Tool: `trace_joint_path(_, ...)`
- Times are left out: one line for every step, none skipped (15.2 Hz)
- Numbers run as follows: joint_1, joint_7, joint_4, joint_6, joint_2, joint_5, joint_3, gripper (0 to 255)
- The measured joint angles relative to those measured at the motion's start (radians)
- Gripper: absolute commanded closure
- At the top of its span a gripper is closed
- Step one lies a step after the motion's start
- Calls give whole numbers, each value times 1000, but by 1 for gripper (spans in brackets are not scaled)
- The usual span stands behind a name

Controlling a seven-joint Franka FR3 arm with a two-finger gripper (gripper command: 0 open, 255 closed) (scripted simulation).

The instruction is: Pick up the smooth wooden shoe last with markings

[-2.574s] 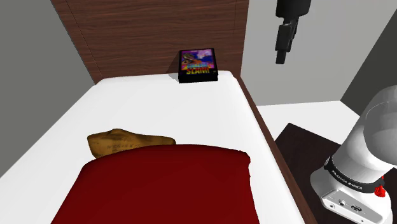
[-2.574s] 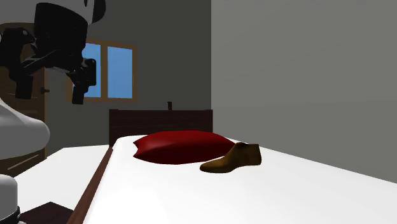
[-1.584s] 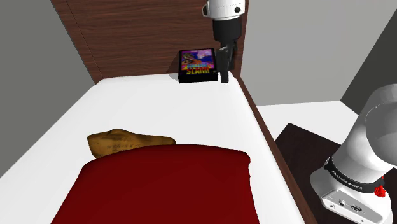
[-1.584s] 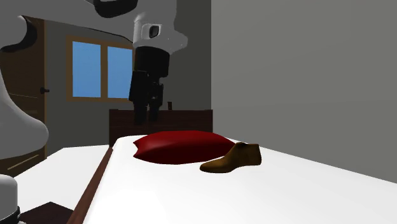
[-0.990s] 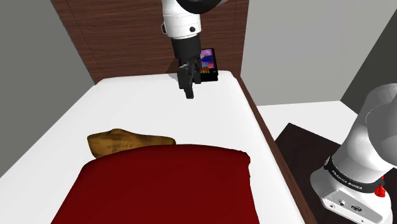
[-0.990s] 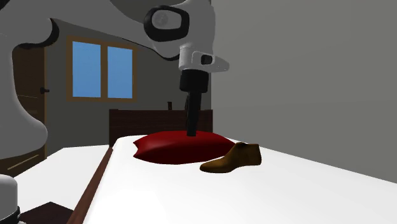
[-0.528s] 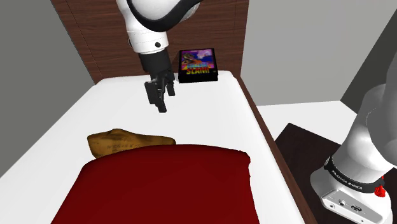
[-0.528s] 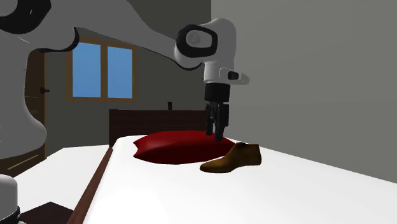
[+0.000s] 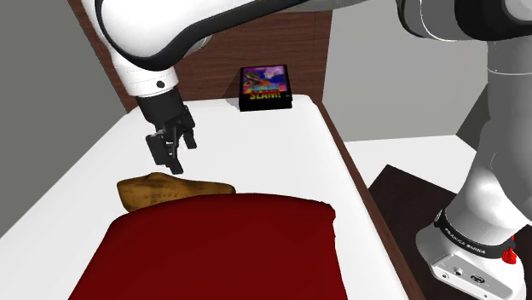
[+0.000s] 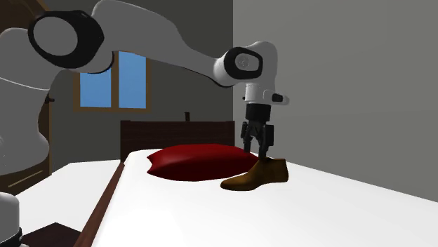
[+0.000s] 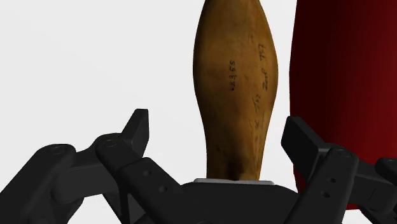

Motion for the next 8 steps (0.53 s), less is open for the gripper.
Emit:
trace_joint_path(19,3,45,-9,38,-10,3,0)
trace_joint_path(45,10,113,-30,86,-22,6,0)
trace_joint_path(65,11,163,-45,121,-31,8,0)
trace_joint_path(74,10,190,-49,146,-37,8,0)
trace_joint_path(77,8,198,-45,158,-40,7,0)
trace_joint_path(78,7,195,-36,164,-42,6,0)
trace_joint_path(78,7,192,-29,169,-43,6,0)
trace_joint_path(76,7,176,-14,168,-43,5,0)
